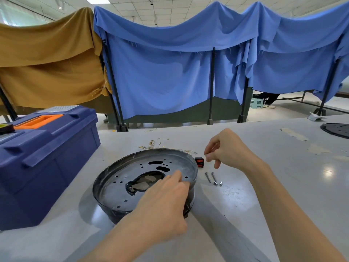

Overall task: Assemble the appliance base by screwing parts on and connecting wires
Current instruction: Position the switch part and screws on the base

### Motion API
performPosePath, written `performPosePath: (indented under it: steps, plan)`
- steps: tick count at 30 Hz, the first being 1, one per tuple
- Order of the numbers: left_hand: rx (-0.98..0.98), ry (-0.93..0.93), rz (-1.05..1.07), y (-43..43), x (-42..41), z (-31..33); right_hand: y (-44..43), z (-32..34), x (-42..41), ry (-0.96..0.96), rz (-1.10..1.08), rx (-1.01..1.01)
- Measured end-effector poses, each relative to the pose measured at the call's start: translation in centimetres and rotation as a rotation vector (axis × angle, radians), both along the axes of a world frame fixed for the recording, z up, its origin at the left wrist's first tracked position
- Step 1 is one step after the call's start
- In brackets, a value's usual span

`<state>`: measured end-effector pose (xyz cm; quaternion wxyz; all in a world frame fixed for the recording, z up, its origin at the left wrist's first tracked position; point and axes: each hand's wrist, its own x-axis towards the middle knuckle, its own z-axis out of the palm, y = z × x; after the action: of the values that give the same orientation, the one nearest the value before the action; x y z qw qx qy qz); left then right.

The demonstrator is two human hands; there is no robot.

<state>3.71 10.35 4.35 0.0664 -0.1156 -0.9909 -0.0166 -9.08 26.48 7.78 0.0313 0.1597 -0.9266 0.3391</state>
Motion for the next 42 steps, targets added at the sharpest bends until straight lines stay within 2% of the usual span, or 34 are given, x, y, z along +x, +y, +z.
performPosePath:
  steps: [7, 15, 30, 36, 42]
  plan:
    - [0.158, -0.150, 0.016, -1.1, -1.0, 3.4, 0.4, 0.3, 0.2, 0.005, -0.003, -0.031]
    - [0.309, -0.109, -0.008, -2.1, -1.7, 5.1, 0.4, 0.3, 0.0, -0.009, -0.001, -0.047]
    - [0.423, -0.024, -0.037, -2.1, -2.2, 5.8, 0.4, 0.2, -0.2, -0.002, 0.016, -0.078]
    - [0.543, -0.010, -0.028, -2.8, -3.5, 9.3, 0.1, 0.9, 0.3, -0.016, 0.071, -0.171]
    - [0.841, -0.092, 0.023, -5.4, -4.0, 12.5, 0.1, 1.7, 1.3, 0.027, 0.119, -0.380]
